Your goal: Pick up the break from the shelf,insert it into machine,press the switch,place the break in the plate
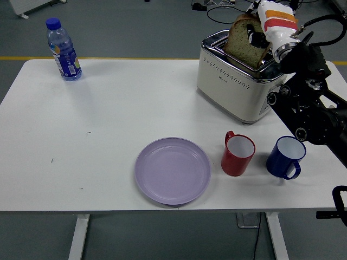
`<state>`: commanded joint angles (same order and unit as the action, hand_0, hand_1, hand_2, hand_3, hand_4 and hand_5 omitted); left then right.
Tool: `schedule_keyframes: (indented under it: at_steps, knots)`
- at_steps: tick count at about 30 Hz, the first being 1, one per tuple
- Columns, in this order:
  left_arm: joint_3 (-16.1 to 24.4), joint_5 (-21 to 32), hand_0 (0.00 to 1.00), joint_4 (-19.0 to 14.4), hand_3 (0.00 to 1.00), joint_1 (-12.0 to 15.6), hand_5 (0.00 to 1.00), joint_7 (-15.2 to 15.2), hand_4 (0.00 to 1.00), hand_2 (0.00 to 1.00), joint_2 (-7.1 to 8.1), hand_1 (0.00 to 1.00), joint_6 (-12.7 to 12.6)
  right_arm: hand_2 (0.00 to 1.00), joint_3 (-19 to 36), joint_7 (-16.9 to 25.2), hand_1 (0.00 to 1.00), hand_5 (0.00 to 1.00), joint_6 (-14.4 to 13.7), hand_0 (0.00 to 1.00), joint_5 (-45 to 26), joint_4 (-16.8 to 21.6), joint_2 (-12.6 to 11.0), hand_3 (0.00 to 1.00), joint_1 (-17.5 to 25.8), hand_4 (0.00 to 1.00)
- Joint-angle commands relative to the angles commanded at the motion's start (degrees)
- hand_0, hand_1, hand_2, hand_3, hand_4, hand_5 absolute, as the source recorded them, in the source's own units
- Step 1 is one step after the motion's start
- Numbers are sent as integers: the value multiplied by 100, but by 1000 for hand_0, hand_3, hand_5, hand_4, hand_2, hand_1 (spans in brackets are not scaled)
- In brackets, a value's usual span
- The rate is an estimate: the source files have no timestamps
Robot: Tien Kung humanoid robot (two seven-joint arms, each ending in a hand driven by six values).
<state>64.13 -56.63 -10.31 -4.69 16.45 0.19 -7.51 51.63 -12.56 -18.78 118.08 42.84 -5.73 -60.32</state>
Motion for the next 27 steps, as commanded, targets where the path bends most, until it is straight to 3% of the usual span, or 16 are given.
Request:
schedule_keyframes:
  at_steps: [4,5,9,10,11,21,27]
  knots:
    - [1,-5,630,0,722,3,989,-4,537,643,-2,591,-4,669,27,-87,611,34,294,658,74,-81,4,714,4,652]
    - [2,-4,630,0,721,5,989,-5,537,643,-2,590,-6,890,33,-89,762,67,314,828,72,-90,4,856,9,742]
    - [2,-13,630,0,721,13,989,-4,537,643,-4,590,-6,890,34,-33,762,67,318,828,-27,-120,1,856,39,742]
    - [10,-24,630,0,721,19,989,-1,537,643,-5,590,-6,890,38,6,762,67,281,828,-82,-122,3,856,50,742]
    - [16,-34,629,0,721,23,989,0,537,642,-6,590,-5,943,45,39,817,75,239,868,-120,-114,2,918,59,784]
    - [51,-91,629,0,721,60,988,11,536,642,-10,590,3,947,128,155,820,83,-78,880,-314,79,-145,920,196,804]
    - [86,-132,629,0,722,94,988,8,536,642,-19,589,7,908,192,53,791,96,-569,850,-625,672,-614,899,678,787]
